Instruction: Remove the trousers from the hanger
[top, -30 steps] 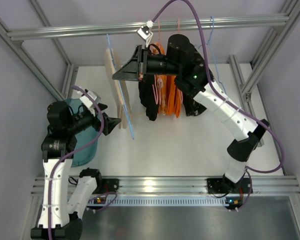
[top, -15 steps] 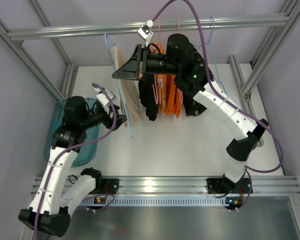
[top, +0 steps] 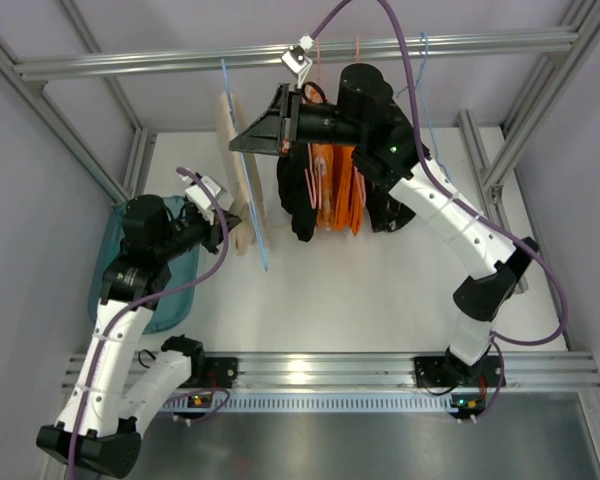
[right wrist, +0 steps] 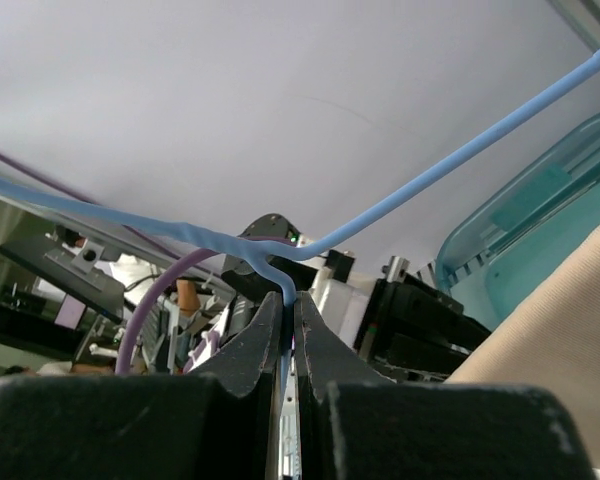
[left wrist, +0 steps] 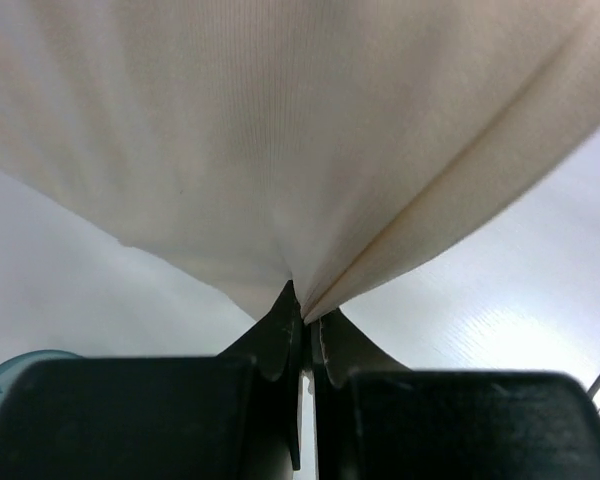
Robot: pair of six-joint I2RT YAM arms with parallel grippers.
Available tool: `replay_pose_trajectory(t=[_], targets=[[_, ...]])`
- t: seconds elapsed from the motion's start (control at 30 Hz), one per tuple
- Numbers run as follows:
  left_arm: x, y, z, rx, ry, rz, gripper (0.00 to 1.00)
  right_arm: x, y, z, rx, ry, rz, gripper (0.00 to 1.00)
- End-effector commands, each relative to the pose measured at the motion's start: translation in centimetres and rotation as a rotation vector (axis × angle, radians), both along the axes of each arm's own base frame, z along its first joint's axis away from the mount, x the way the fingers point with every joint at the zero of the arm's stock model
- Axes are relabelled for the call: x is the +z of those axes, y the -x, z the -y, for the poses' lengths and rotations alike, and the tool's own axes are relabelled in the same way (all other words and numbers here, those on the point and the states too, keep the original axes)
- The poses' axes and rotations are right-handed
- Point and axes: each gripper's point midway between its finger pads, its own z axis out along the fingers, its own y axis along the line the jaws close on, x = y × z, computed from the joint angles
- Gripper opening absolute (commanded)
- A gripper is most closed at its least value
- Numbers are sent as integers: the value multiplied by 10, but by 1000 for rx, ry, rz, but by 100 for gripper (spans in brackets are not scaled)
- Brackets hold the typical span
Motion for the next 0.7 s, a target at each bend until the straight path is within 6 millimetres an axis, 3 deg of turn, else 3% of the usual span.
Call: replay_pose_trajectory(t=[0.0,0.07,0.23,0.33,0.47,0.67], targets=[[38,1,-4,31,41,112,0,51,3,27,-37,-124,158,0],[45,6,-3,21,48,119,0,46,-7,32,-56,-110,155,0],[39,20,4,-43,48,82,11,42,-19,40,-72,-102,143,0],[36,20,6,-52,57,62,0,43,-12,39,-44,-114,142,0],[43,10,4,-10,76,63,0,41,-2,36,-8,-115,148,0],[59,15,9,-45,107,76,0,38,2,37,7,-109,157,0]])
